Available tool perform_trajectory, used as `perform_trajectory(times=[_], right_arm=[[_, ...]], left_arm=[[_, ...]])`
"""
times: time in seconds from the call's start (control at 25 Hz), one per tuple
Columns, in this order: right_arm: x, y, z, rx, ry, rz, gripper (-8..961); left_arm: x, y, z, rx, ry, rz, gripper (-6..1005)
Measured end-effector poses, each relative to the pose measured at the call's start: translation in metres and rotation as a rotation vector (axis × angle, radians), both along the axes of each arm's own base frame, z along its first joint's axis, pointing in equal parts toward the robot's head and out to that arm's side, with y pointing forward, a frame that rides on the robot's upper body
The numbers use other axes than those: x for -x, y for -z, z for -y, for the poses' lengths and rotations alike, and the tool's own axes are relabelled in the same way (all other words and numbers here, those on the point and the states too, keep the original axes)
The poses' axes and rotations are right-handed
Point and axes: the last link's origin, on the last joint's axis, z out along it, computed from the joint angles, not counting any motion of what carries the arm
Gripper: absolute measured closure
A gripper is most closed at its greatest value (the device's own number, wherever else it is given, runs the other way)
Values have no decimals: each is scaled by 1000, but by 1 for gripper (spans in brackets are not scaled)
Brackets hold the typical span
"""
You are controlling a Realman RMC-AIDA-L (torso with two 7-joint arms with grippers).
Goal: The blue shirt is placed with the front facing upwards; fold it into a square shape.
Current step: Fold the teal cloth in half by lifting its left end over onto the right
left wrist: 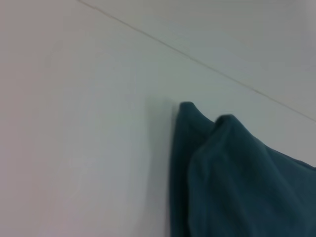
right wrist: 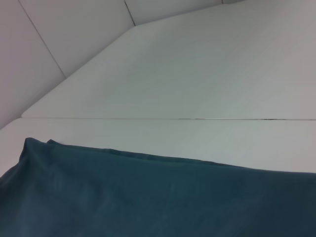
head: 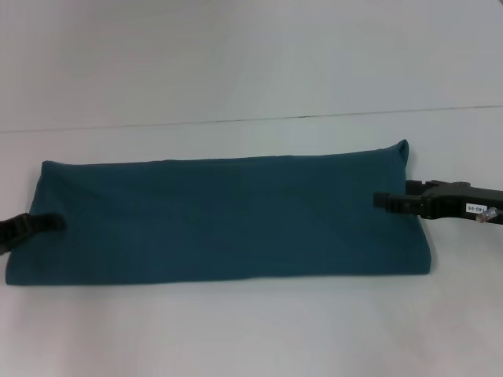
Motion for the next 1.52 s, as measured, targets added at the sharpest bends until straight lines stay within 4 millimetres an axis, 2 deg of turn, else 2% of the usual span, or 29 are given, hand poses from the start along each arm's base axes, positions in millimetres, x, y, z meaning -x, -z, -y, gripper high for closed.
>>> perform_trajectory(times=[0.6,1.16,1.36,1.52], right_arm=[[-2,1,3,4,5,-3,9],[-3,1,3,2,9,-2,8],[-3,1,3,1,8,-1,9],[-3,1,3,2,6,-2,9]], left_arm=[[-17,8,-3,24,28,91,153],[-12,3,-1,8,5,99,159],[-10,7,1,23,-6,98,357],[-10,9,1,33,-6,97,471]])
